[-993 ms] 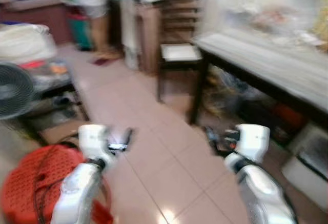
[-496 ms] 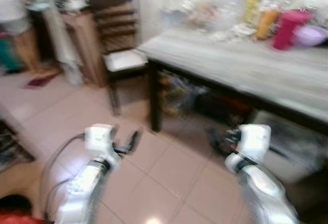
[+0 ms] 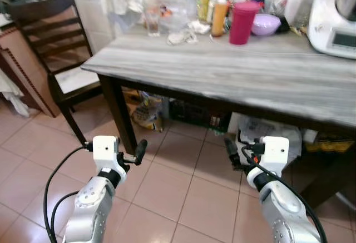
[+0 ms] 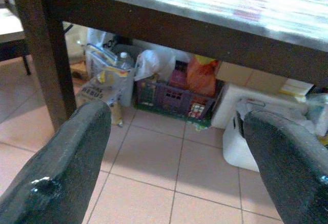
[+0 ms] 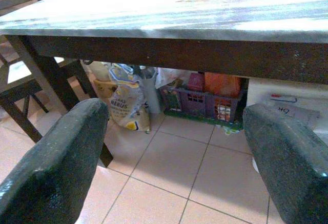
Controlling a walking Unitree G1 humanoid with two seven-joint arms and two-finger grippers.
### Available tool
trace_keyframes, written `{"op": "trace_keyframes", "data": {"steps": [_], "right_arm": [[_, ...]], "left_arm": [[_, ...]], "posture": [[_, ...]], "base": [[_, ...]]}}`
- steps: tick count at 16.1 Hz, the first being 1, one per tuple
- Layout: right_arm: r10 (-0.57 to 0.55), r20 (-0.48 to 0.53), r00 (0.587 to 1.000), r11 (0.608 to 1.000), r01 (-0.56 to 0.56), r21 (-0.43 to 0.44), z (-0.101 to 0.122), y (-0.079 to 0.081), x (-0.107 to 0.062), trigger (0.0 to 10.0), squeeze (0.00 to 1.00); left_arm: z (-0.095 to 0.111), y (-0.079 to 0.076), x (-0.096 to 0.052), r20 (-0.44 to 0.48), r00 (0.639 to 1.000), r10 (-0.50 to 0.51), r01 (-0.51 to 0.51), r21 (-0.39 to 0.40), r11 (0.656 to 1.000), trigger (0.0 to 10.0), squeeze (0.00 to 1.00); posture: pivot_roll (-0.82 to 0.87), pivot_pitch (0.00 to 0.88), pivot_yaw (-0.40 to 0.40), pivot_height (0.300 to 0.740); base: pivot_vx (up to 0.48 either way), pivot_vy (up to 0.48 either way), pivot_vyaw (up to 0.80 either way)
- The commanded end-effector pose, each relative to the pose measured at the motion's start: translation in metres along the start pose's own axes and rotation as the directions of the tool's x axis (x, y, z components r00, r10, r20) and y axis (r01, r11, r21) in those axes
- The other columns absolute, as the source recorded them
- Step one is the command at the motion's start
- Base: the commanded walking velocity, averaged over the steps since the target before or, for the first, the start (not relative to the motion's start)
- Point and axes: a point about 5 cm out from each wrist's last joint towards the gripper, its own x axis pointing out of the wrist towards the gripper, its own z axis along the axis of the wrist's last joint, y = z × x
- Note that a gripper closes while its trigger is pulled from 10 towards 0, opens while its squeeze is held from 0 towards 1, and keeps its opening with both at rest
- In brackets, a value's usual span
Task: Setting the table
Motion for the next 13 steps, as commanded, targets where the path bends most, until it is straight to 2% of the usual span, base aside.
{"op": "trace_keyframes", "data": {"steps": [1,7,9,10,13], "right_arm": [[0.003,0.013,1.000,1.000,-0.003,0.004,0.0032,0.0018,0.0007,10.0,0.00],[0.001,0.015,1.000,1.000,-0.001,0.013,0.0036,0.0015,0.0010,10.0,0.00],[-0.036,0.010,0.999,0.999,0.036,0.016,0.0044,-0.0021,0.0027,10.0,0.00],[-0.061,0.021,0.998,0.997,0.062,-0.048,0.0062,-0.0041,0.0041,10.0,0.00],[-0.076,0.037,0.996,0.996,0.078,-0.047,0.0058,-0.0051,0.0063,10.0,0.00]], "left_arm": [[-0.0009,0.0050,-0.0012,-0.015,1.000,0.023,-0.022,0.015,1.000,10.0,0.00],[-0.0017,0.0048,0.0004,-0.026,0.998,0.049,-0.049,0.035,0.998,10.0,0.00],[-0.0012,0.0037,0.0013,-0.028,0.998,0.051,-0.049,0.044,0.998,10.0,0.00],[-0.0011,0.0033,0.0018,-0.030,0.998,0.053,-0.052,0.046,0.998,10.0,0.00],[0.0009,0.0022,0.0038,-0.027,0.998,0.056,-0.055,0.050,0.997,10.0,0.00]], "posture": [[-0.16,0.018,0.044,0.740],[-0.16,0.018,0.044,0.740],[-0.16,0.018,0.044,0.740],[-0.16,0.020,0.043,0.740],[-0.15,0.024,0.041,0.740]], "base": [[0.000,0.000,0.00],[0.000,0.000,0.00],[0.000,0.000,0.00],[0.000,0.000,0.00],[0.000,0.000,0.00]]}}
